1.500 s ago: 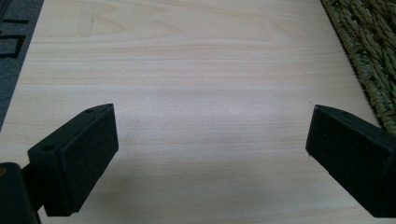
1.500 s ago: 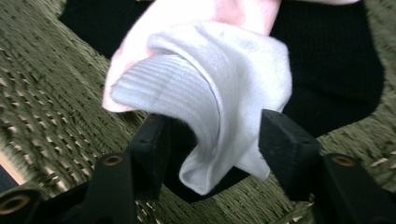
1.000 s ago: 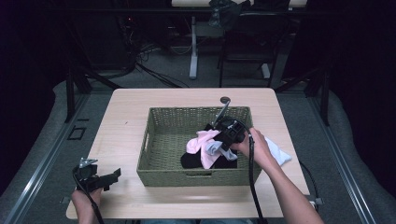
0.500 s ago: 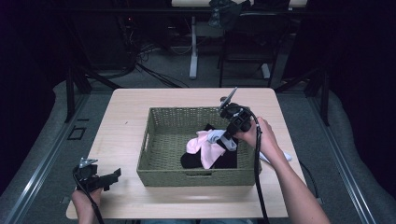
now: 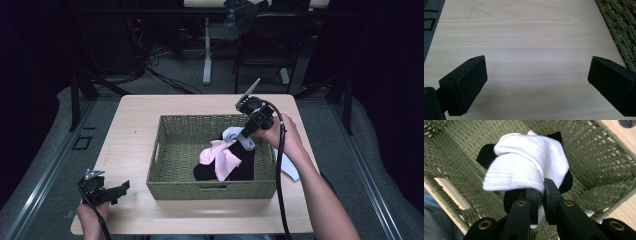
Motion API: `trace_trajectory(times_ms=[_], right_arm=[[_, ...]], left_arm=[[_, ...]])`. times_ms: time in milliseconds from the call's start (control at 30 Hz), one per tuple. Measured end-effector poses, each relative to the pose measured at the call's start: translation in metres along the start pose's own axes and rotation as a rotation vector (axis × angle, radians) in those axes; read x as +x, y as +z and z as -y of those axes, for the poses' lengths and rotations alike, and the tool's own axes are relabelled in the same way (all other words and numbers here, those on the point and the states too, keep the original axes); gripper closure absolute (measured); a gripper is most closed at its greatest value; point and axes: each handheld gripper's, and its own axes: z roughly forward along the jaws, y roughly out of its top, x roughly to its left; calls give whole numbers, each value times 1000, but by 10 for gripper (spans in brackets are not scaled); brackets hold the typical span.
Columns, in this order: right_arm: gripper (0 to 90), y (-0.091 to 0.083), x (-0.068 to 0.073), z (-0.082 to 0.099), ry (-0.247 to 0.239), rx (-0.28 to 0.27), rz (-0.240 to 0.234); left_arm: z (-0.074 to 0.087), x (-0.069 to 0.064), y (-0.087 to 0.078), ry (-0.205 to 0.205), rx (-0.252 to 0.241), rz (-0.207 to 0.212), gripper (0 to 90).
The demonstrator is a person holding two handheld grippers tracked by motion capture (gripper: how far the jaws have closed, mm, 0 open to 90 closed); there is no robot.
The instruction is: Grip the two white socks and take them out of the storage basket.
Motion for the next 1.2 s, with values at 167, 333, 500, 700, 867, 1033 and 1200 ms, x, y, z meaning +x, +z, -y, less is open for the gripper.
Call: trace_trajectory(times_ms=[167,333,500,700,867,1033,1200], right_arm=[[843,-18,-5,0,10,-36,9],[844,-28,-8,0,10,-42,26],[844,-43,-12,3,19,-67,42],[843,-60,-20,12,37,-83,70],[843,-72,-32,26,66,-90,91],[843,-79,-44,42,103,-107,109],[842,-82,-56,59,145,-114,119]], left_arm=[[0,0,0,0,-1,3,25],[0,0,0,-3,-1,2,25],[0,0,0,-3,1,1,25],[0,0,0,-3,1,0,25],[0,0,0,-4,-1,1,25],[0,0,0,-3,1,-2,25],[0,0,0,-4,2,0,25]])
